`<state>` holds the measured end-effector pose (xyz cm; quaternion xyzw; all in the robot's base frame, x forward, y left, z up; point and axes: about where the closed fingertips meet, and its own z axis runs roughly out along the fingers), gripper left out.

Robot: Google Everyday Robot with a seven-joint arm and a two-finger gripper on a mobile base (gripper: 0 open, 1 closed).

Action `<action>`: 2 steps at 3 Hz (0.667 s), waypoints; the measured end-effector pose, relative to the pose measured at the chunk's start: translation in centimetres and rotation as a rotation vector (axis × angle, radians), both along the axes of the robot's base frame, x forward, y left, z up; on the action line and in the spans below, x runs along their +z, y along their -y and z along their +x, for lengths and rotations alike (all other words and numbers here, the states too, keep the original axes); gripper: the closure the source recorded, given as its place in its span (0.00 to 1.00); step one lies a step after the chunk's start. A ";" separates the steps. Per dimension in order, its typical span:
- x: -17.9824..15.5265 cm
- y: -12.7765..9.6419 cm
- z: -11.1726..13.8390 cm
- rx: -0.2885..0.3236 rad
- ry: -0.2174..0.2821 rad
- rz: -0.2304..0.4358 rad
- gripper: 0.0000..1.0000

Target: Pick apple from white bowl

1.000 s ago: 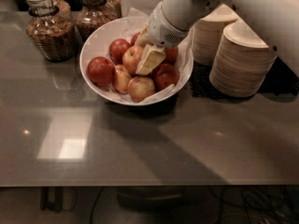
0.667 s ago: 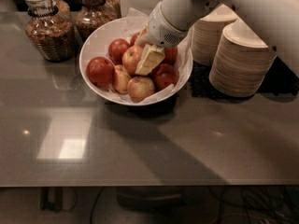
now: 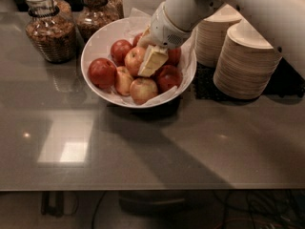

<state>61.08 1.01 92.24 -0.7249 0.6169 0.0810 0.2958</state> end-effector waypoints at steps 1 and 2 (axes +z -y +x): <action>0.2 0.2 -0.6 0.007 -0.005 0.019 1.00; 3.4 0.3 -1.8 0.040 0.048 0.036 1.00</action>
Offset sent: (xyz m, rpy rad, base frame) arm -0.0319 -0.0093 0.0782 0.0551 -0.1194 0.0754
